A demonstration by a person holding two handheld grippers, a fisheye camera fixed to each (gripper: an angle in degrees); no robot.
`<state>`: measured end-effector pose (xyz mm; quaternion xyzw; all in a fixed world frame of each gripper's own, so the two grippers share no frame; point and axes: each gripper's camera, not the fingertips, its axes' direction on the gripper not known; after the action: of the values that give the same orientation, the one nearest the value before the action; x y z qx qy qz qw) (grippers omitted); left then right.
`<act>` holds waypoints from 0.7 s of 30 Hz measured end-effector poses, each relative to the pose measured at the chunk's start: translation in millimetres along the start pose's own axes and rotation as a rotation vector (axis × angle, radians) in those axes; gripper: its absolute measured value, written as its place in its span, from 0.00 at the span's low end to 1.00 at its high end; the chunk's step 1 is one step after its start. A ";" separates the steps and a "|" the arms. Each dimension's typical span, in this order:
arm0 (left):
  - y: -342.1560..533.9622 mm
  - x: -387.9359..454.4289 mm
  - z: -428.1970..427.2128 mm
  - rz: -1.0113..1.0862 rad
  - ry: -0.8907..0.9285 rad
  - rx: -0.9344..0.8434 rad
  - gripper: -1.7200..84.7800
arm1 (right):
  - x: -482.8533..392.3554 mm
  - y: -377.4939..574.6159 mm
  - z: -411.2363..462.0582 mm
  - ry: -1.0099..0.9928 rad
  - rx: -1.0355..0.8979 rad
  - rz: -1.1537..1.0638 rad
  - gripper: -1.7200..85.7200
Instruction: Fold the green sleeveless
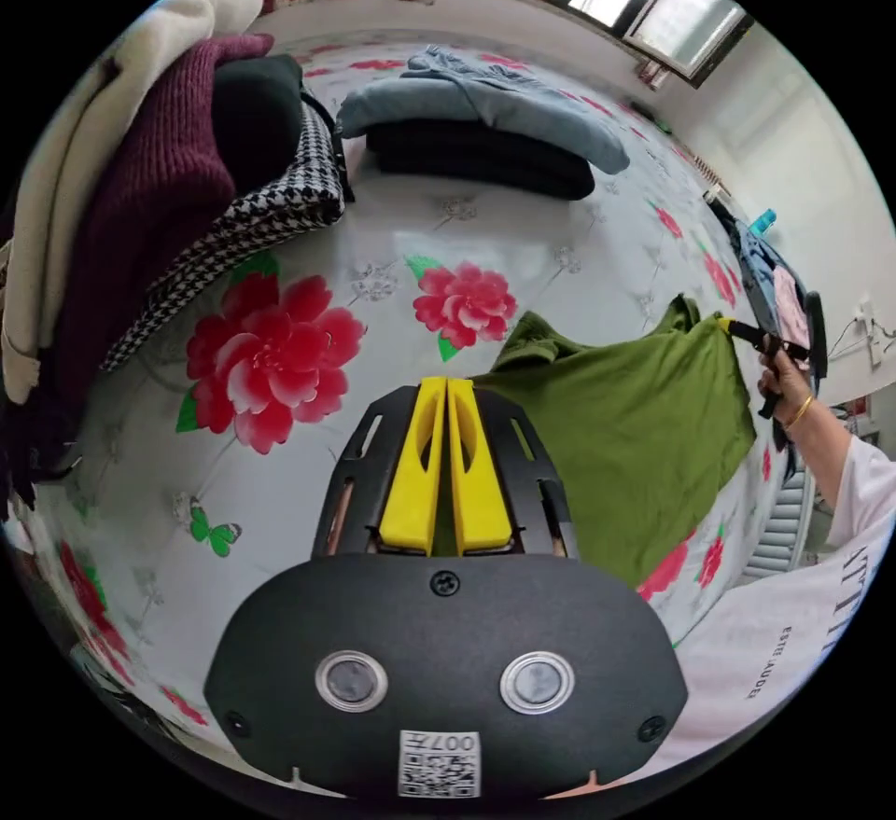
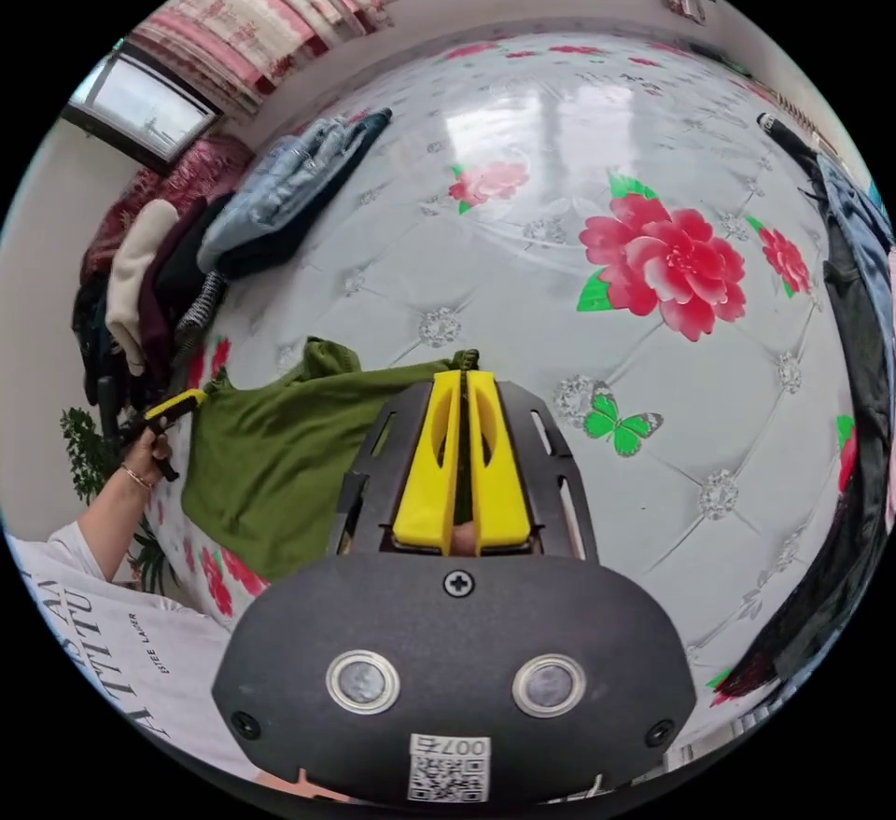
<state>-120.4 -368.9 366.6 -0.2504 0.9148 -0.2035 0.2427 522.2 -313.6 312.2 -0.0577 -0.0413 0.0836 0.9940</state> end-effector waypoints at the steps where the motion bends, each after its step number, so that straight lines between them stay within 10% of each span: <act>1: 1.5 -5.9 0.7 -0.056 0.024 0.004 0.01 | 2.9 -1.3 -0.6 -0.004 -0.002 0.004 0.02; 12: 55.5 9.2 -50.5 -0.120 0.084 0.223 0.07 | 71.2 86.1 -65.3 -0.431 0.244 0.324 0.07; 21: 120.7 107.5 -17.4 -0.006 0.230 0.067 0.07 | 97.8 207.5 -39.8 -0.615 0.194 0.670 0.11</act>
<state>-254.7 -328.9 284.1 -0.2201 0.9285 -0.2620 0.1440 588.4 -98.0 254.6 0.0530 -0.3051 0.4170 0.8545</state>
